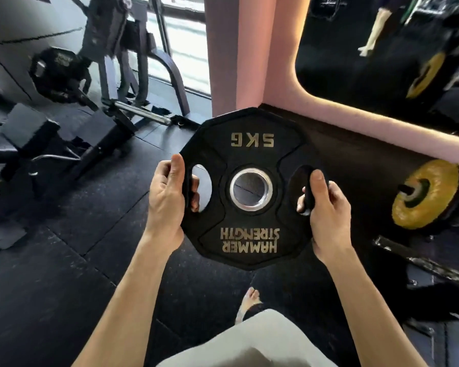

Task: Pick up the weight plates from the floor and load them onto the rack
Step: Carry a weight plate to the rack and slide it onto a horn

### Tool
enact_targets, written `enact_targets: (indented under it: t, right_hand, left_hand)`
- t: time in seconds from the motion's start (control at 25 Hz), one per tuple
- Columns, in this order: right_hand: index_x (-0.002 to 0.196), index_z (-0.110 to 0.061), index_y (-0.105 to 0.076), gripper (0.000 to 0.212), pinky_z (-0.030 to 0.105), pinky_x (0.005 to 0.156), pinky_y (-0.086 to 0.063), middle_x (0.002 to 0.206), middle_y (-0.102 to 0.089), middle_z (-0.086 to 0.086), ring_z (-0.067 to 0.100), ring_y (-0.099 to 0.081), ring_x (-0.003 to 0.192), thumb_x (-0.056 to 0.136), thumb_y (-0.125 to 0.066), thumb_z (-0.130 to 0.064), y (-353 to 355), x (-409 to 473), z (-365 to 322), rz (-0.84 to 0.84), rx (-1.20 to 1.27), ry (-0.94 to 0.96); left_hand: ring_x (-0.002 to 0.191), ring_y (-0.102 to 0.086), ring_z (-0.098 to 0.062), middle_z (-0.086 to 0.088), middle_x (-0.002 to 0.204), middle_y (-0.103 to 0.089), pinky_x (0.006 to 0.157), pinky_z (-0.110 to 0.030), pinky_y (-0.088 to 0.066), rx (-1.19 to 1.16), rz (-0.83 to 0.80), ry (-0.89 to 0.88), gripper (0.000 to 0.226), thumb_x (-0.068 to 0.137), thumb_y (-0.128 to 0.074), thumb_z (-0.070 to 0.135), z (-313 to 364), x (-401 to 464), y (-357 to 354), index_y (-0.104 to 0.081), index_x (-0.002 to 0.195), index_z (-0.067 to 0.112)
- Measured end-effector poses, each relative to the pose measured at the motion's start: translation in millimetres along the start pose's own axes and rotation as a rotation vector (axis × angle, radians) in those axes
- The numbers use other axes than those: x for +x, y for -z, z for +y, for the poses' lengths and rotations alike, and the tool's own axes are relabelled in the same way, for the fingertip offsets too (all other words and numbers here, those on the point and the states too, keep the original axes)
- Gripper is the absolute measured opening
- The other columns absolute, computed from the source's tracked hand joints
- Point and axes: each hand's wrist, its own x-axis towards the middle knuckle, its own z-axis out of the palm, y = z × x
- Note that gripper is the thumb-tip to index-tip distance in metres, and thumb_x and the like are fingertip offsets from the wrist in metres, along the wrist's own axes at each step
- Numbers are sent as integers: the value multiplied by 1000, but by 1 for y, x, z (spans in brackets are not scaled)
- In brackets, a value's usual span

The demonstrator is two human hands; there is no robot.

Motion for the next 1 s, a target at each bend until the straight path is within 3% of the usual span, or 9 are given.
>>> enact_targets:
  t: [0.16, 0.44, 0.68, 0.76, 1.0]
  right_hand:
    - [75, -19, -60, 41, 36, 65, -44, 63, -57, 2, 15, -52, 61, 84, -61, -59, -29, 97, -4, 70, 13, 11]
    - [71, -23, -62, 41, 41, 69, -45, 65, -58, 3, 21, -53, 66, 83, -60, -62, -74, 300, -31, 165, -13, 1]
    - [74, -27, -65, 43, 45, 81, -50, 73, -63, -2, 20, -59, 76, 74, -61, -70, -119, 446, -50, 249, -29, 12]
    - [82, -25, -66, 40, 43, 86, -50, 80, -67, -4, 18, -63, 83, 82, -60, -64, -137, 496, -49, 291, -18, 20]
    - [75, -23, -64, 44, 43, 75, -46, 71, -61, 1, 23, -55, 74, 74, -60, -67, -191, 632, -70, 433, 38, 91]
  left_hand:
    - [42, -43, -13, -2, 63, -53, 38, -23, -34, -23, -76, -3, 31, 99, -44, 45, -7, 111, -32, -44, 85, 17]
    - [43, -41, -15, -3, 64, -53, 39, -25, -34, -12, -103, 4, 31, 100, -45, 44, -7, 319, -116, -46, 85, 17]
    - [41, -40, -14, -6, 64, -49, 37, -21, -35, -49, -159, 0, 30, 102, -44, 40, -3, 478, -170, -47, 85, 16]
    - [41, -40, -14, -7, 64, -48, 37, -21, -35, -52, -192, -3, 31, 101, -45, 41, -8, 535, -184, -47, 84, 15]
    - [45, -36, -20, -6, 65, -49, 44, -28, -32, -43, -364, 8, 35, 98, -46, 47, -3, 713, -242, -46, 81, 17]
